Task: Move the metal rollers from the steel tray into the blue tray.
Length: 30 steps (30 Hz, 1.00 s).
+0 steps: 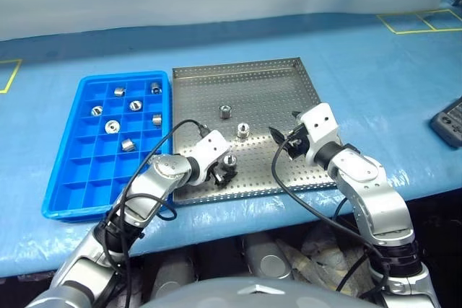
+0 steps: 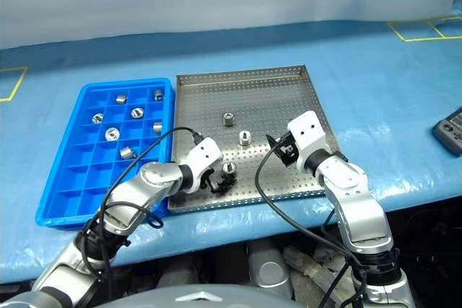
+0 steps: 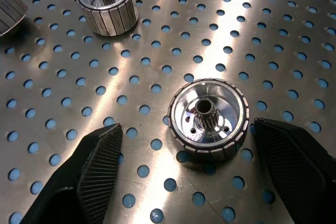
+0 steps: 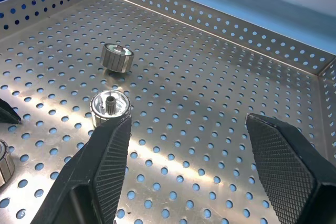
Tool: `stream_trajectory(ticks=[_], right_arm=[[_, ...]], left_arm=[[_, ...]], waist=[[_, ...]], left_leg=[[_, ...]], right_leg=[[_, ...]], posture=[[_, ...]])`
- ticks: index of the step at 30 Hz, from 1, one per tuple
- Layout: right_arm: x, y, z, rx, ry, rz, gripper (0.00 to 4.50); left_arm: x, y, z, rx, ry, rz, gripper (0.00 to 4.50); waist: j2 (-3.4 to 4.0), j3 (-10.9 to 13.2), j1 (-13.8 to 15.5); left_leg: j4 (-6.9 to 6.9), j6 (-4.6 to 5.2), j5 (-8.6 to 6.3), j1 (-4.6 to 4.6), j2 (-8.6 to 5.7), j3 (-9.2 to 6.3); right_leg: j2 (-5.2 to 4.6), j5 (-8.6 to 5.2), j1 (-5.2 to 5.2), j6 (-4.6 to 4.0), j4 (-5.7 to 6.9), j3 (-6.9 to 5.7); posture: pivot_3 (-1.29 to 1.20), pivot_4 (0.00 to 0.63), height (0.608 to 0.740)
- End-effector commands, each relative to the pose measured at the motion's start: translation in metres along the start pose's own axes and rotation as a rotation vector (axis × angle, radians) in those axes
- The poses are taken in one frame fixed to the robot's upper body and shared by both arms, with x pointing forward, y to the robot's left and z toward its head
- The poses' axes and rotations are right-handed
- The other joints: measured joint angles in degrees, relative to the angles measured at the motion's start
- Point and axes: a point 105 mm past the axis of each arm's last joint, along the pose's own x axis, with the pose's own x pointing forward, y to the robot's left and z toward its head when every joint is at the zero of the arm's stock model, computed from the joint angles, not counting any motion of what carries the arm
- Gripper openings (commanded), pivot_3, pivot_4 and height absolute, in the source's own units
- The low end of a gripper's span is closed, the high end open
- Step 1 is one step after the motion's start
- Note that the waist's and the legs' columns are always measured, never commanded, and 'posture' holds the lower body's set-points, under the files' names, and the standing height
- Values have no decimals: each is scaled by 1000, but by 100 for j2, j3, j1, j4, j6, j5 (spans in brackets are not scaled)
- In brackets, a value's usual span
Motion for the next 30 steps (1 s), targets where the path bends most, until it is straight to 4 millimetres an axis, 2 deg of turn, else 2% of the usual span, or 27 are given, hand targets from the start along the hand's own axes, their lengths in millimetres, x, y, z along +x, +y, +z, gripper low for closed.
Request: stream_trajectory(ticks=[1, 3, 9, 13, 17, 20, 26, 30], right_arm=[[0, 1, 15, -16, -59, 0, 3648], [1, 3, 14, -12, -55, 12, 3648], [2, 8, 12, -3, -47, 42, 3648], [-1, 18, 10, 24, -46, 130, 3648], [-6, 23, 3, 15, -29, 209, 3648], [-10, 24, 2, 13, -26, 240, 3648], [-13, 21, -4, -4, -6, 267, 3648], [-13, 27, -4, -5, -7, 306, 3648]], left_arm=[[3, 1, 7, 1, -24, 8, 4192], [4, 0, 10, -5, -36, 3, 3824], [5, -2, 9, -15, -36, -2, 3824], [3, 1, 9, -17, -37, 8, 2947], [3, 1, 9, -23, -39, 13, 2947], [3, 1, 9, -23, -43, 15, 2437], [3, 2, 10, -27, -50, 18, 2437], [3, 3, 11, -30, -53, 23, 1726]], waist=[[0, 0, 0], [0, 0, -1], [0, 0, -3], [0, 0, -4], [0, 0, -2], [0, 0, 0], [0, 0, 2], [0, 0, 4]], left_leg=[[0, 0, 0, 0, 0, 1], [0, 0, 0, 1, 0, 3], [0, 0, 0, 1, 0, 5], [3, 2, -1, 1, 0, 6], [3, 3, -2, 1, 0, 6], [7, 5, -2, 0, -1, 8], [25, 8, -5, -2, 0, 9], [36, 13, -7, -4, -1, 11]], right_leg=[[0, 0, 0, 1, 0, 1], [0, 1, 0, 1, 0, 3], [2, 1, 0, 2, 1, 7], [2, 2, 0, 4, 1, 9], [2, 2, 0, 4, 1, 9], [1, 3, 0, 5, 1, 10], [4, 7, 5, 12, 3, 12], [4, 9, 9, 16, 3, 14]], posture=[[-272, 150, 740], [-272, 150, 740], [-272, 150, 740], [-272, 150, 740], [-272, 150, 740], [-255, 150, 740], [-250, 150, 740], [-249, 150, 740]])
